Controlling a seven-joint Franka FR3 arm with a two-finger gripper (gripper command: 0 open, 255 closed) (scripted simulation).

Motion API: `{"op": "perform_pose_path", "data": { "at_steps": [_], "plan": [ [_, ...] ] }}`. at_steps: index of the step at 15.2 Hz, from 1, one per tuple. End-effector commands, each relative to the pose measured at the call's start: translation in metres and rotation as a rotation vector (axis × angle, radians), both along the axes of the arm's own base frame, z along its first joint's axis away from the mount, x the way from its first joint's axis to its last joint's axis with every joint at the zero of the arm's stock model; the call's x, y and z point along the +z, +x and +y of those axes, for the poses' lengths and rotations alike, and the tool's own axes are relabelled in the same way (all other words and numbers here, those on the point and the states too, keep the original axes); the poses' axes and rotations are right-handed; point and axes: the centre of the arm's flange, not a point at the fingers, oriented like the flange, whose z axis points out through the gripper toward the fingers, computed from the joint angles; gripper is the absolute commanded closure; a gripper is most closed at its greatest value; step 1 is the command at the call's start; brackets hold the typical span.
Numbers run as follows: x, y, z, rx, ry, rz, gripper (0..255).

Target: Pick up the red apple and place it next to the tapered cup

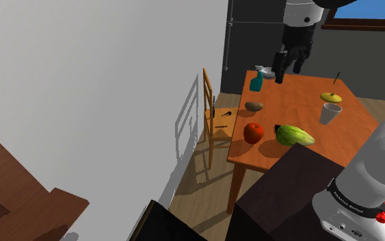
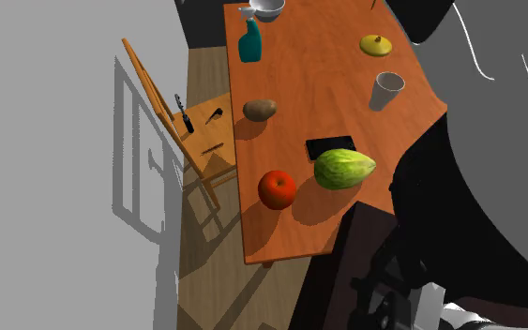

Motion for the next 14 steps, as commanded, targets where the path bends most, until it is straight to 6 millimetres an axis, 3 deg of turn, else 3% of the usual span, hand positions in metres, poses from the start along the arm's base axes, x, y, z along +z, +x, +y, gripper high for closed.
{"op": "perform_pose_path", "data": {
  "at_steps": [1,8,14],
  "plan": [
    [0.000,0.000,0.000,0.000,0.000,0.000,0],
    [-0.060,0.070,-0.050,-0.287,0.088,0.034,0],
    [-0.117,0.115,-0.102,-0.533,0.164,0.063,0]
  ]
}}
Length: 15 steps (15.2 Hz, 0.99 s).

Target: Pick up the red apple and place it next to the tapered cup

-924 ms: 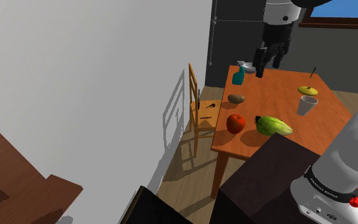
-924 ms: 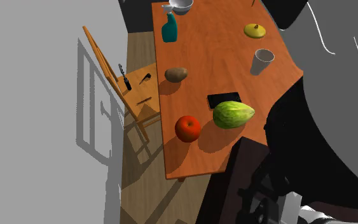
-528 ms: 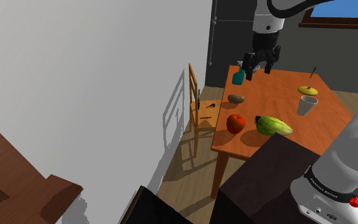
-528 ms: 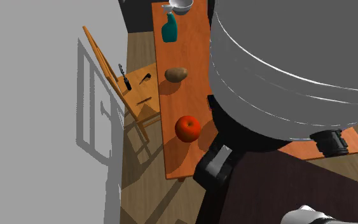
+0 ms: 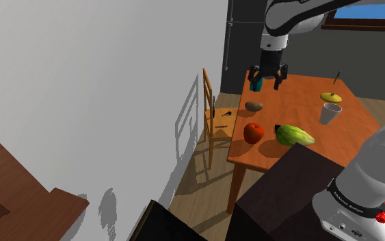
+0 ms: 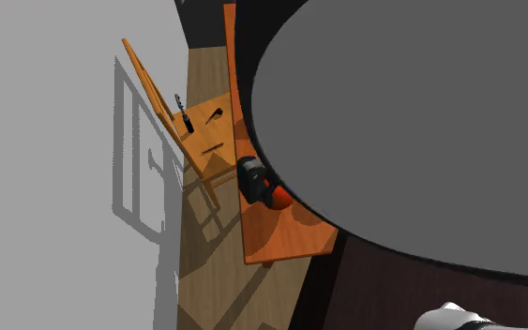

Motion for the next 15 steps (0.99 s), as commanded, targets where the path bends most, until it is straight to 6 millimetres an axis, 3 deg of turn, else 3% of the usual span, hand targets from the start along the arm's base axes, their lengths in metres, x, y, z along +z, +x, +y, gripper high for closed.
{"op": "perform_pose_path", "data": {
  "at_steps": [1,8,15],
  "plan": [
    [-0.022,0.015,-0.018,-0.085,0.025,0.009,0],
    [-0.096,0.045,-0.085,-0.372,0.113,0.044,0],
    [-0.177,0.054,-0.151,-0.660,0.201,0.078,0]
  ]
}}
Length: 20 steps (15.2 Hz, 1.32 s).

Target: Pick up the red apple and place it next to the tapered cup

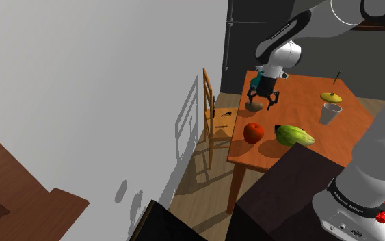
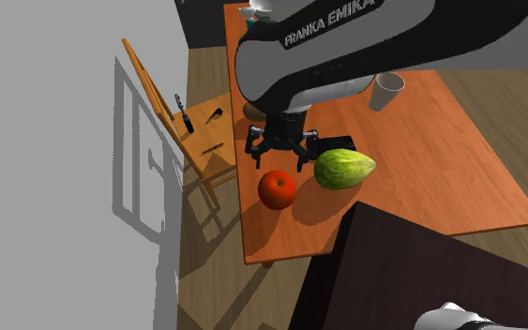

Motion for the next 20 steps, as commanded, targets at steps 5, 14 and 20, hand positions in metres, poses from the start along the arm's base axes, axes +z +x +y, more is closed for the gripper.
{"op": "perform_pose_path", "data": {
  "at_steps": [5,14,20],
  "plan": [
    [-0.072,-0.005,-0.052,-0.249,0.076,0.029,0],
    [-0.126,-0.010,-0.054,-0.333,0.102,0.039,0],
    [-0.134,-0.010,-0.051,-0.333,0.102,0.039,0]
  ]
}}
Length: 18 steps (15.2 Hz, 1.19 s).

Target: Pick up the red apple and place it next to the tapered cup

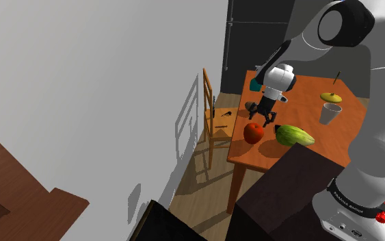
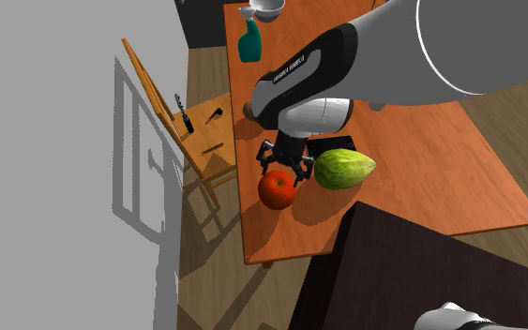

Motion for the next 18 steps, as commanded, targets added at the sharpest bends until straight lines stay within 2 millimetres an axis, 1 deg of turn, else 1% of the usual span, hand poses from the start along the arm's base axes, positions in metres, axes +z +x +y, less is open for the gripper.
{"op": "perform_pose_path", "data": {
  "at_steps": [1,3,4,13,18],
  "plan": [
    [0.000,0.000,0.000,0.000,0.000,0.000,0],
    [0.000,0.000,0.000,0.000,0.000,0.000,0],
    [0.000,0.000,0.000,0.000,0.000,0.000,255],
    [0.000,0.000,0.000,0.000,0.000,0.000,255],
    [0.026,0.000,0.000,0.000,0.000,0.000,255]
  ]
}}
